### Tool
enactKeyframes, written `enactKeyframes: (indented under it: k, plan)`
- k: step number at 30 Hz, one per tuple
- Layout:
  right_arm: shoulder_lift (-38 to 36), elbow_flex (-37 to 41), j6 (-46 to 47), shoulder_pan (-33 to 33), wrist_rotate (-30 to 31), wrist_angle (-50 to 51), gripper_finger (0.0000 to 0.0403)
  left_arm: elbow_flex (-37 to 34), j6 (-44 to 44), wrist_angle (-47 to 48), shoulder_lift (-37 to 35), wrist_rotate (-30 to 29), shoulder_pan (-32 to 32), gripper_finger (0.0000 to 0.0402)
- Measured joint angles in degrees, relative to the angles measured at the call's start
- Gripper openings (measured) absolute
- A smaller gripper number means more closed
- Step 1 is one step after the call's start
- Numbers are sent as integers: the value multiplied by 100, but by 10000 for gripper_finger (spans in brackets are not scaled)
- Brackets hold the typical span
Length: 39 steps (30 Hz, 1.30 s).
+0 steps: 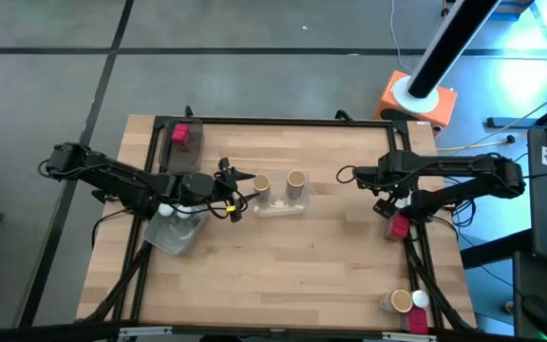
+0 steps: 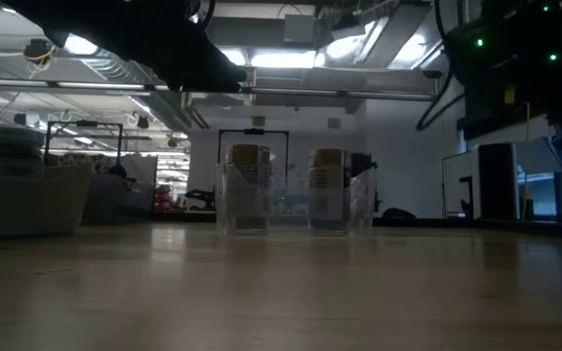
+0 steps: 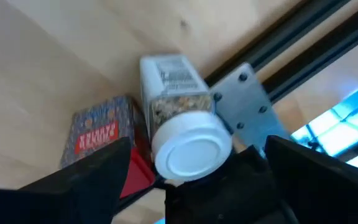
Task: Sort spices by type
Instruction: Put the top white seasoning bottle into the gray bin
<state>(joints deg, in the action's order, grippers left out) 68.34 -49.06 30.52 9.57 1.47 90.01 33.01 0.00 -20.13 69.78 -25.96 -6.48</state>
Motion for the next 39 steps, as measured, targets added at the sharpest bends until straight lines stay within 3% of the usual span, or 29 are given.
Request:
enactKeyframes:
  k: [25, 29, 39]
  plan:
    - [40, 269, -386, -16, -108, -249, 365, 0, 2, -2, 0, 0, 0, 245]
    - [134, 269, -402, -16, -106, -192, 338, 0, 2, -2, 0, 1, 0, 245]
    - [357, 266, -500, -16, -212, -178, 224, 0, 39, -2, 0, 1, 0, 245]
